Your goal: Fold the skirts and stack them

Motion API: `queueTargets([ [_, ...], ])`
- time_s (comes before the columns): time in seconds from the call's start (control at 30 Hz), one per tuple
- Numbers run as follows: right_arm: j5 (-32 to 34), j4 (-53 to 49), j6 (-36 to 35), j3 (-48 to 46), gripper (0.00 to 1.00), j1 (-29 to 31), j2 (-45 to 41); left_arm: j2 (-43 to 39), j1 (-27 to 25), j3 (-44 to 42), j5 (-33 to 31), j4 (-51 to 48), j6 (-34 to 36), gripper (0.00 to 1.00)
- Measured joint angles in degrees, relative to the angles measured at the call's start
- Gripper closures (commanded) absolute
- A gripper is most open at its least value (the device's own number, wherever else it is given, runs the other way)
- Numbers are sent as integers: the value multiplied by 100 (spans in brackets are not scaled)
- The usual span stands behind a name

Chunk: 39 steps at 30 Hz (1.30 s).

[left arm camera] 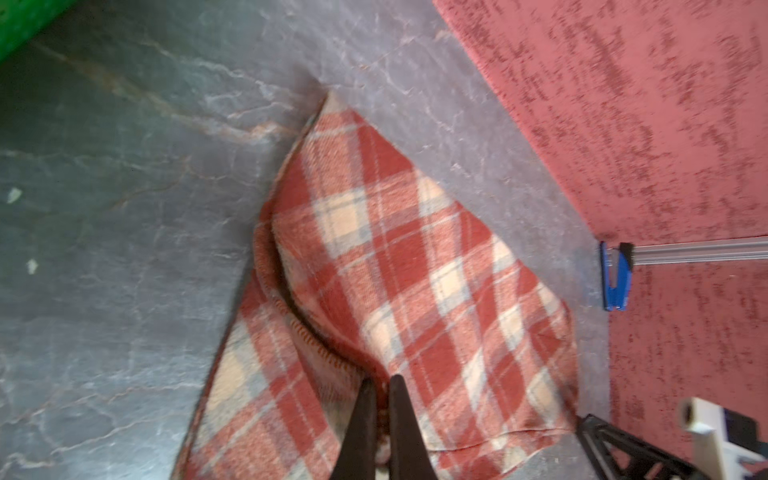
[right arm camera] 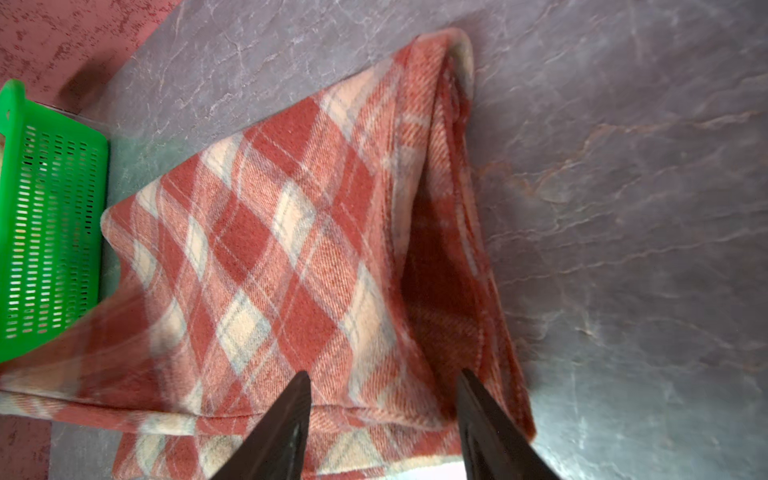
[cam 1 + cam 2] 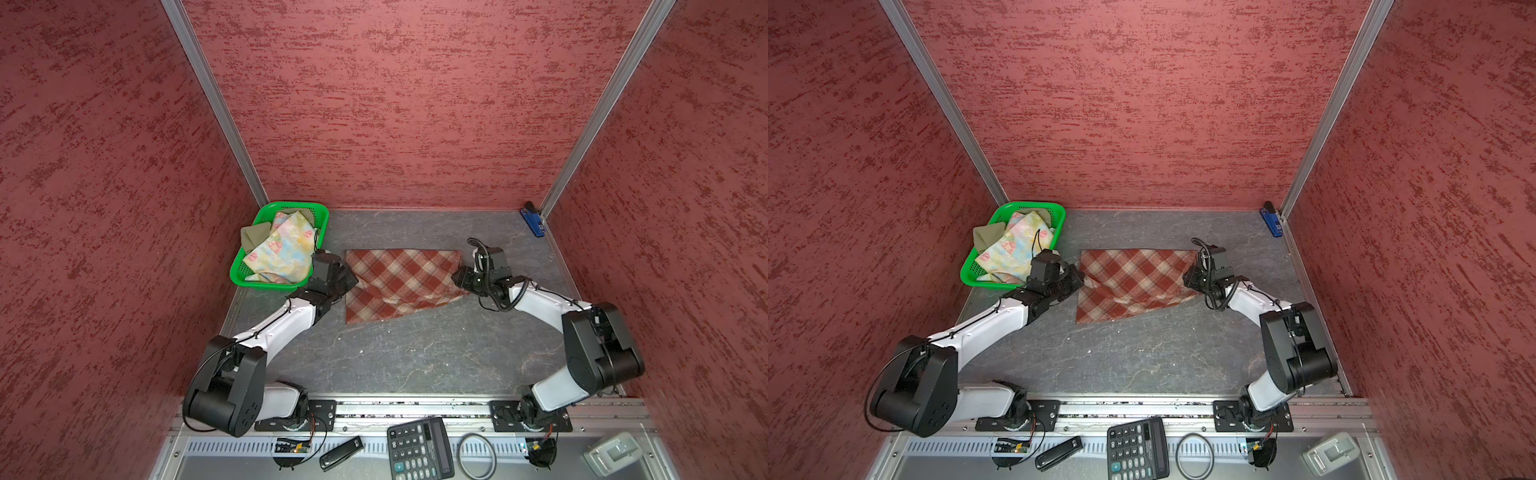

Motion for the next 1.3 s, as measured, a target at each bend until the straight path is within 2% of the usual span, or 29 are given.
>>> queueTargets([
  [0.3,-9,-31,-103,-13,51,-4,378,0,-55,44,-9,-131,-15,100],
  [0.47,33,-46,-144,-13,70,-4,505,0,-81,68,-39,-238,-15,100],
  [0.6,83,-90,-190,15,92,-11,511,0,-83,96,-55,-321,-13,100],
  [0.67,120,-151,-240,105,99,-11,516,0,-83,96,-72,-352,-13,100],
  [0.87,297,-481,-382,767,100,-15,516,0,-63,240,-175,-584,31,100],
  [1.3,595,-1364,-752,2389,100,-221,455,-289,247,1237,-199,-1137,463,100],
])
